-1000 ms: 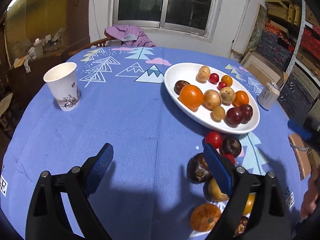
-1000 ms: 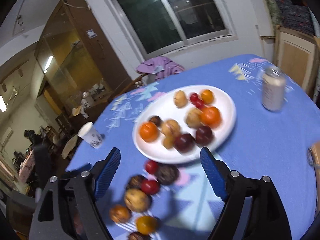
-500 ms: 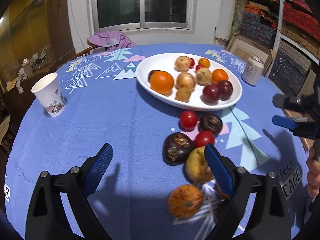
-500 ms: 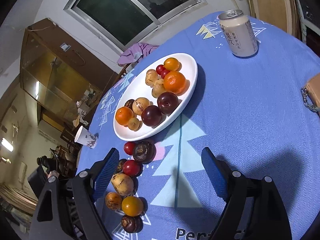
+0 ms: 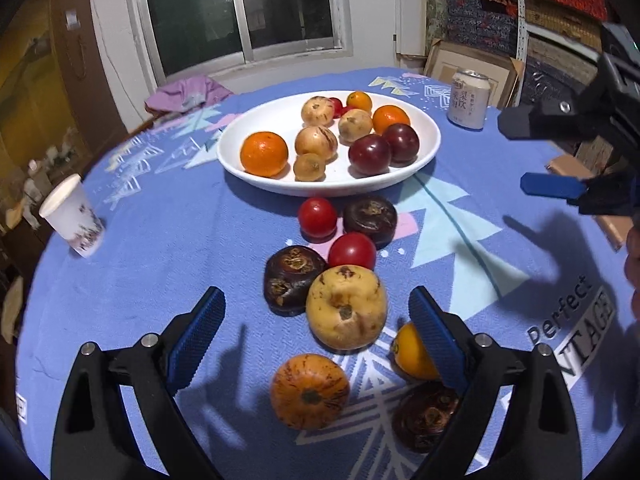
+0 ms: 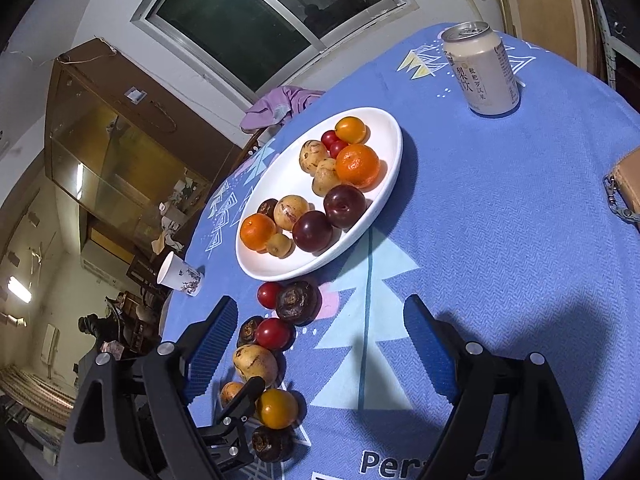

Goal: Organize fruits
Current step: 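Withdraw both tools from the plate back toward the loose fruits, then grasp a yellow speckled fruit with the left tool while the right tool grasps a tangerine, then carry the speckled fruit and tangerine over the white plate and open both tools, then withdraw both tools from the plate toward the dark mangosteen, then grasp the dark mangosteen with the left tool while the right tool grasps a cherry tomato, then carry the mangosteen and tomato over the white plate and open both tools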

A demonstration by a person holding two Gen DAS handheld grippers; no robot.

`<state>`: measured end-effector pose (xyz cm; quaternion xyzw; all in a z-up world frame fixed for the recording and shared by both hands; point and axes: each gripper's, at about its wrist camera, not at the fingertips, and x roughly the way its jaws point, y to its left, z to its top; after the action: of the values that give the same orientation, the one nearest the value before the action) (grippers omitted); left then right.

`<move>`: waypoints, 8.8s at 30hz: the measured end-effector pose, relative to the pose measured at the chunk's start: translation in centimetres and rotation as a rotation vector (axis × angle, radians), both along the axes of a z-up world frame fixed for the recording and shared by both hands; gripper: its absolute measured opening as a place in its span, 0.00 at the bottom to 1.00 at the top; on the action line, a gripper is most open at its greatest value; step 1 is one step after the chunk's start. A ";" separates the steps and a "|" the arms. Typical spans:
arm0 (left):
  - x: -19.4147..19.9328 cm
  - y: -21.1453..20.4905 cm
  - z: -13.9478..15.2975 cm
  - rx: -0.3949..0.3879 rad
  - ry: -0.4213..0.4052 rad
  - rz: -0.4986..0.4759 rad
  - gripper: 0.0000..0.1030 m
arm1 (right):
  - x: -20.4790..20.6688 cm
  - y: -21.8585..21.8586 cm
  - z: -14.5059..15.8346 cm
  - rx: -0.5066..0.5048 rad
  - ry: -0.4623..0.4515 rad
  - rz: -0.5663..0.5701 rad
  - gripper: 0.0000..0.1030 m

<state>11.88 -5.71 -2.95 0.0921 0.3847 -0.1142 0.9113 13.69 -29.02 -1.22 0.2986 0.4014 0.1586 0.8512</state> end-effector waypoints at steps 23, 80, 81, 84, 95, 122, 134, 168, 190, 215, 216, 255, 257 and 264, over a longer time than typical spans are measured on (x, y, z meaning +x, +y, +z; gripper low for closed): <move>3.0 2.3 -1.5 -0.236 0.206 0.006 0.64 | 0.2 0.2 -0.6 0.003 0.028 0.007 0.84; 1.5 8.5 1.3 -0.184 0.030 0.186 0.42 | -1.5 7.6 -0.4 -0.139 -0.036 0.314 0.37; 1.7 8.3 1.9 -0.183 0.022 0.181 0.42 | -1.2 6.9 0.1 -0.130 -0.046 0.286 0.37; 3.1 7.4 4.7 -0.195 -0.017 0.168 0.42 | 0.0 5.1 2.1 -0.121 -0.078 0.214 0.37; 12.9 3.3 9.2 -0.237 -0.064 0.156 0.42 | 8.4 3.6 7.9 -0.159 -0.175 0.086 0.37; 22.6 3.3 5.5 -0.291 0.001 0.145 0.68 | 15.9 7.6 3.0 -0.283 -0.110 0.134 0.55; 8.8 8.5 6.6 -0.196 -0.055 0.201 0.76 | 7.0 7.1 8.1 -0.165 -0.189 0.154 0.70; 5.9 2.4 -1.9 0.056 0.066 0.037 0.87 | 1.1 0.4 0.4 0.056 0.002 0.045 0.77; 7.2 8.4 -2.9 -0.026 0.136 0.215 0.96 | 0.7 5.0 -0.4 -0.004 -0.006 0.224 0.75; 7.3 8.5 -3.1 -0.041 0.145 0.222 0.96 | 2.0 13.3 -3.8 -0.280 0.045 0.241 0.45; 7.3 8.5 -3.2 -0.042 0.145 0.222 0.96 | 2.0 13.3 -3.8 -0.282 0.043 0.241 0.42; 5.3 5.1 5.7 -0.172 -0.054 0.070 0.42 | 0.2 3.8 4.5 -0.150 -0.173 0.040 0.33; 7.1 4.0 6.7 -0.184 -0.058 0.060 0.42 | 1.4 3.0 6.1 -0.158 -0.185 0.020 0.33; 13.0 1.2 7.0 -0.268 -0.022 0.062 0.42 | 8.1 3.4 8.5 -0.128 -0.190 0.031 0.33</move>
<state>24.87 -4.48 4.03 -0.0408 0.3585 -0.1354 0.9228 21.83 -25.66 7.31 0.2211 0.3329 0.1732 0.9002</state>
